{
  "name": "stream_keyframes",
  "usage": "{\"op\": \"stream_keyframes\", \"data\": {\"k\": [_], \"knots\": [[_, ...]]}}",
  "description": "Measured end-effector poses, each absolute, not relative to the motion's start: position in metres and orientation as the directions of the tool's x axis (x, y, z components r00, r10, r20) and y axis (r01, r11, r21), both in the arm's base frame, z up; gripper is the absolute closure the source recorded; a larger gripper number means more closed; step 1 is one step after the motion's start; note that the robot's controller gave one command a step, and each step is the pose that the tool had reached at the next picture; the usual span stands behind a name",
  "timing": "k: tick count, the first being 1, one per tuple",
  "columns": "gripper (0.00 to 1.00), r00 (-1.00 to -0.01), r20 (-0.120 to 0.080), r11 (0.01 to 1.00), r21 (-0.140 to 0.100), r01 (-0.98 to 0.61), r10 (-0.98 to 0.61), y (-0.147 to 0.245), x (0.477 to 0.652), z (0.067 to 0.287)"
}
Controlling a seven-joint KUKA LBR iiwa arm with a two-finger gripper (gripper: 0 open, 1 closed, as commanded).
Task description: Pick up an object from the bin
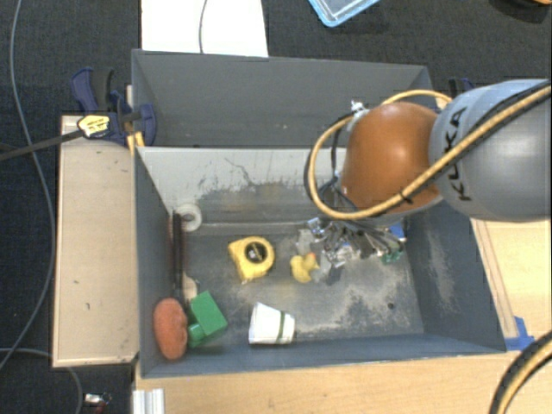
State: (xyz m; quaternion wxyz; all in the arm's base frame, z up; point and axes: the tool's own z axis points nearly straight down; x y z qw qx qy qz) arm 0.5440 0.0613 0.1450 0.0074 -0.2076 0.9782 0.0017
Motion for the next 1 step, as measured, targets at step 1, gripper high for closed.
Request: {"op": "stream_keyframes", "data": {"k": [1], "knots": [[1.0,-0.888,-0.011,0.888,0.002,-0.46,-0.46,0.0636,0.5413,0.2205]]}}
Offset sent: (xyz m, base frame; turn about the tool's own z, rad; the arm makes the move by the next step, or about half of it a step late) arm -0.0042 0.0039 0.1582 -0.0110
